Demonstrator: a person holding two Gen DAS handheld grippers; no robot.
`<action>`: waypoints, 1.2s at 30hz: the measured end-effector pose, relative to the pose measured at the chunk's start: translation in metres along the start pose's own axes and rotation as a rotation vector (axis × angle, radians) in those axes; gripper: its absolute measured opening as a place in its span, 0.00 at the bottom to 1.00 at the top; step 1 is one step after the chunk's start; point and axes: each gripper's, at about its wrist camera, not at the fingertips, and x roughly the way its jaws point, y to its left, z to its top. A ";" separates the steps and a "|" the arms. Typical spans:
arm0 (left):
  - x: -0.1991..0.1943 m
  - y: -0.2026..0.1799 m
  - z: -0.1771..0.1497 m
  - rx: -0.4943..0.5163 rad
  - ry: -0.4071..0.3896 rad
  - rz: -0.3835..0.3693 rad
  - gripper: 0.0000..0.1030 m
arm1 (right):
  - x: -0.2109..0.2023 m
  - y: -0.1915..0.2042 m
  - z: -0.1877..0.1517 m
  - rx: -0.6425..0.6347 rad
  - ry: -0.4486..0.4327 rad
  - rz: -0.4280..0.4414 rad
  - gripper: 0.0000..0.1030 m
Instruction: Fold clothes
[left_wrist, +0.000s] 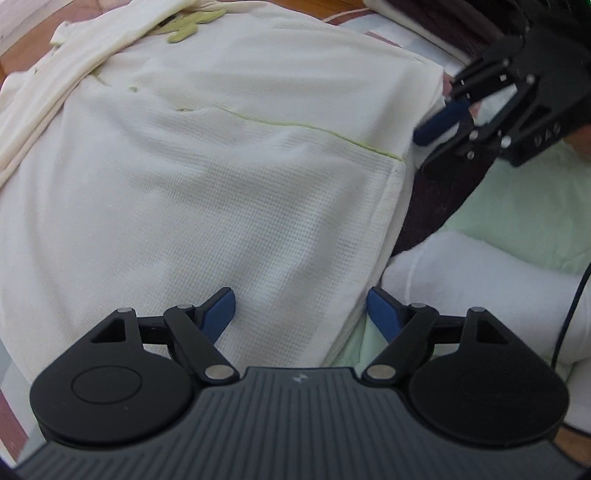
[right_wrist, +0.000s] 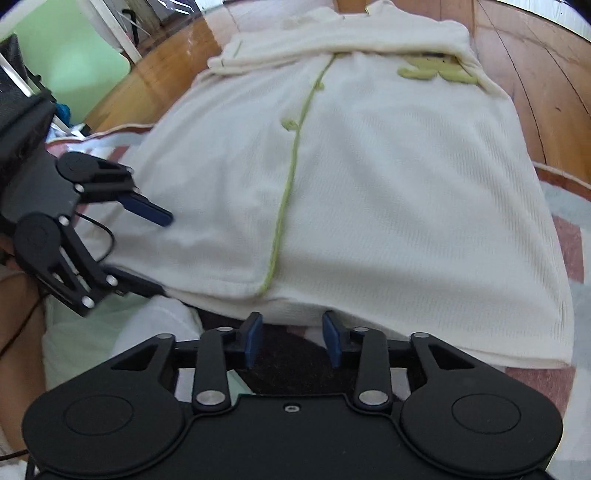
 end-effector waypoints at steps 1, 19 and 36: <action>0.000 -0.001 0.000 0.009 0.004 0.002 0.77 | 0.001 0.000 0.001 0.005 -0.007 -0.008 0.42; -0.011 0.039 0.004 -0.271 -0.082 -0.213 0.06 | 0.012 0.005 -0.010 -0.177 0.049 -0.030 0.25; -0.042 0.090 -0.029 -0.598 -0.115 -0.120 0.46 | 0.047 0.014 0.018 -0.088 0.047 0.253 0.32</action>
